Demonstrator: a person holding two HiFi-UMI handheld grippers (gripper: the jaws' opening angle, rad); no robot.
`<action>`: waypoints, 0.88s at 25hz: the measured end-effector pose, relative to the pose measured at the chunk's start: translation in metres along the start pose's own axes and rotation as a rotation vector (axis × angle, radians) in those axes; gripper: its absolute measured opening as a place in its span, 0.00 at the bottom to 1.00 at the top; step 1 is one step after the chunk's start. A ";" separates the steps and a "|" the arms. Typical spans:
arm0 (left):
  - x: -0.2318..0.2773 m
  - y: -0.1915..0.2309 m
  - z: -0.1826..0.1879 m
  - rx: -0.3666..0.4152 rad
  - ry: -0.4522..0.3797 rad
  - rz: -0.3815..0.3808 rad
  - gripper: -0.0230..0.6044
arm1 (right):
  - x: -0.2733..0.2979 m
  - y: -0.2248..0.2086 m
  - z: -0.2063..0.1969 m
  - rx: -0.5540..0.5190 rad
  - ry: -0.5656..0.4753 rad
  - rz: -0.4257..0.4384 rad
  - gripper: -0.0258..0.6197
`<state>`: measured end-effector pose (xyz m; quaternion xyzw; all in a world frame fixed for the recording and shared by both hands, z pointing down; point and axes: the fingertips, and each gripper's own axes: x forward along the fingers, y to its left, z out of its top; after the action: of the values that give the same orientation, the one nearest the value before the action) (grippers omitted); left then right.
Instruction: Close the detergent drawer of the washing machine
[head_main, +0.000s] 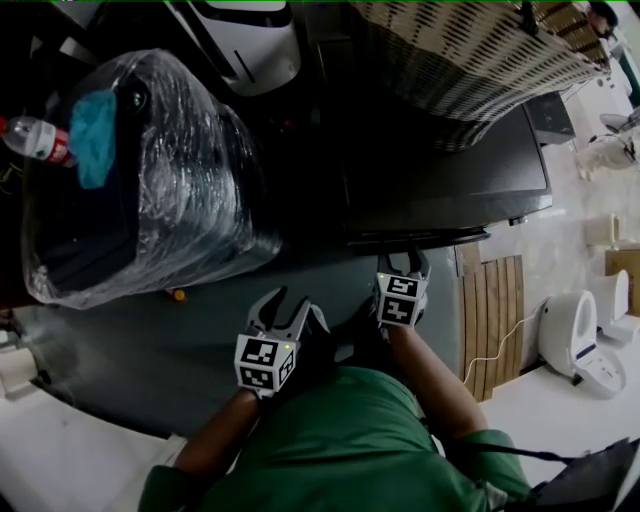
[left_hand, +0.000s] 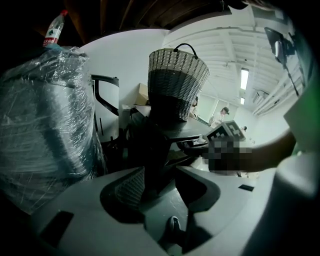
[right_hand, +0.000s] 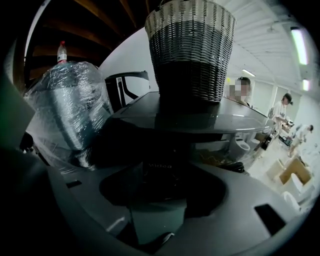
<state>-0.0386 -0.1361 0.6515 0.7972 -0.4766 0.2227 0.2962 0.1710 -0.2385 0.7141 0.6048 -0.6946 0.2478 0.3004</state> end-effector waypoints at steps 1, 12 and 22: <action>0.001 0.002 0.000 0.002 0.004 0.000 0.35 | 0.002 0.000 0.001 -0.003 -0.005 -0.005 0.42; 0.011 0.018 0.004 0.006 0.028 -0.003 0.35 | 0.010 0.001 0.008 0.007 -0.029 -0.019 0.42; 0.020 0.020 0.014 0.013 0.028 -0.009 0.35 | 0.012 0.001 0.009 0.010 -0.030 -0.015 0.42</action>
<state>-0.0470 -0.1653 0.6592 0.7982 -0.4671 0.2357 0.2986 0.1684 -0.2527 0.7167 0.6150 -0.6933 0.2401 0.2890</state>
